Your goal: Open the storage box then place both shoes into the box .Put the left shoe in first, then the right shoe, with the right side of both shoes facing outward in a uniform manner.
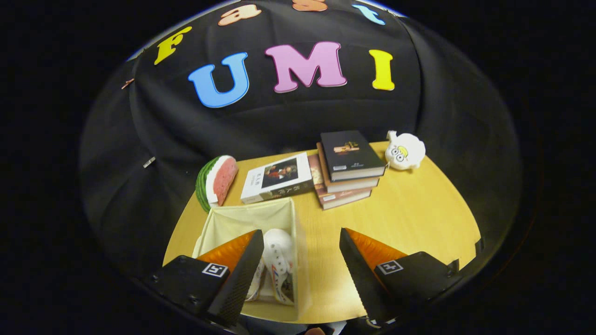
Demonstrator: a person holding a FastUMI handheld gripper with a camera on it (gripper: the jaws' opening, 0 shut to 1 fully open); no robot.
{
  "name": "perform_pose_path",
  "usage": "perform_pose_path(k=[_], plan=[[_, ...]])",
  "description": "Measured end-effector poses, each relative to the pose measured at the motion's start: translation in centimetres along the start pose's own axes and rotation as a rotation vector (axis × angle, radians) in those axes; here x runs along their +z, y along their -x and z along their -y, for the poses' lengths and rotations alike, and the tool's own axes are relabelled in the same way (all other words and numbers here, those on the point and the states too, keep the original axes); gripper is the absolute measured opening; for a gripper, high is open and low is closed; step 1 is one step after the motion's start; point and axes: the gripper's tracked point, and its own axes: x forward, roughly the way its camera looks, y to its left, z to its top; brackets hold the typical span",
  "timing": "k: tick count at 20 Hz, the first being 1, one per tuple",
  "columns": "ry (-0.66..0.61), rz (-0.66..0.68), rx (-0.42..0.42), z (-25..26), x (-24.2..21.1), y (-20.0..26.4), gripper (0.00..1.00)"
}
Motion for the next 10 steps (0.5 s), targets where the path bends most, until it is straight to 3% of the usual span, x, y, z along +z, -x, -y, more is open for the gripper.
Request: perform_pose_path(k=[10], plan=[[0.084,0.398,-0.059,12.4,12.7,6.9,0.99]])
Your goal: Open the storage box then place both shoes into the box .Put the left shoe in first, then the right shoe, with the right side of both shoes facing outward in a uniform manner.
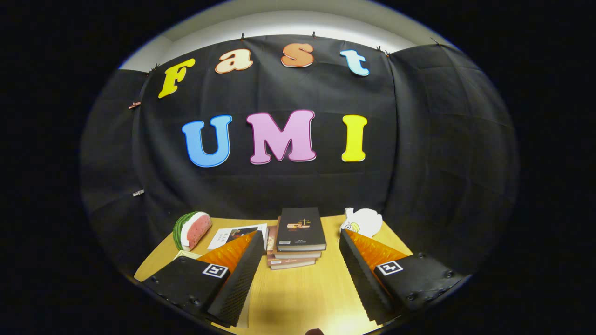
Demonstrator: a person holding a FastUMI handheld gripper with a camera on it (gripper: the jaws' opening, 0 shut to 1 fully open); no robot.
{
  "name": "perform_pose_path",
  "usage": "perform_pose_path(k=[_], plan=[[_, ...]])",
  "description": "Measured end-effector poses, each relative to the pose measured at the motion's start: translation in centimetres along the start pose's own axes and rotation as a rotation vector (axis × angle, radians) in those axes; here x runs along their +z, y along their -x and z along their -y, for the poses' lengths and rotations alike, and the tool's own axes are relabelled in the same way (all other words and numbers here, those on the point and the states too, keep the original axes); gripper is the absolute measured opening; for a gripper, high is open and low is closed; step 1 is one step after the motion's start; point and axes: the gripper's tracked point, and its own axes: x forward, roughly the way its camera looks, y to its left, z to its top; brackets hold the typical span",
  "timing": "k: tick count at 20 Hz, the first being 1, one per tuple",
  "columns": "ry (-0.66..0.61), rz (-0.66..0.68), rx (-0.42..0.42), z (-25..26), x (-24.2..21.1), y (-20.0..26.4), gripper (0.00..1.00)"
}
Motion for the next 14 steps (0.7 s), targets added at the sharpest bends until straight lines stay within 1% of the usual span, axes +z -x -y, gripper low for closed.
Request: perform_pose_path(k=[4,7,10,14], plan=[[0.008,0.062,0.000,3.0,1.5,0.4,0.99],[0.023,0.089,0.017,4.0,1.9,0.5,0.99],[0.065,0.126,0.026,4.4,2.2,0.3,0.99],[0.101,0.124,0.061,3.6,1.9,0.2,0.99]])
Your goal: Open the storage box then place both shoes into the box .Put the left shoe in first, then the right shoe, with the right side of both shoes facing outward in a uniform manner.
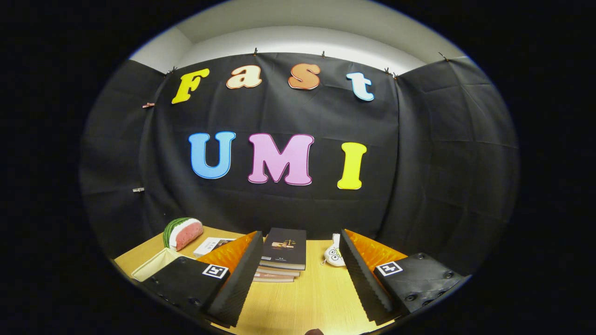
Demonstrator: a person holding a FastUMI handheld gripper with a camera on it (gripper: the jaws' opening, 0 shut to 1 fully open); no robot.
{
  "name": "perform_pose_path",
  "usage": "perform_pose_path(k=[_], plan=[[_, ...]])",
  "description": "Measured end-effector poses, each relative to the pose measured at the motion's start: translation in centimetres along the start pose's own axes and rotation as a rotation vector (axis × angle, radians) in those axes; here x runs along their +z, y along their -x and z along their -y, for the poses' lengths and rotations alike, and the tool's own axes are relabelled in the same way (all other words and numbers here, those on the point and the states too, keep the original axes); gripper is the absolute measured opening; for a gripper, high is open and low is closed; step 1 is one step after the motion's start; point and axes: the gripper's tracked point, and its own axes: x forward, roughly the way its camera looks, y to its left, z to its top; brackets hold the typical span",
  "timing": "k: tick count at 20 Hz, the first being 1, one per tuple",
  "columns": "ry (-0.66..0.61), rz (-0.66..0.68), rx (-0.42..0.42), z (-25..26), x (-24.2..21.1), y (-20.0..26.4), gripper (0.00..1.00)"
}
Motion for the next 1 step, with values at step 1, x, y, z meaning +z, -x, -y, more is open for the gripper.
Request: perform_pose_path(k=[1], plan=[[0.003,0.000,0.007,-0.31,-0.06,-0.10,0.99]])
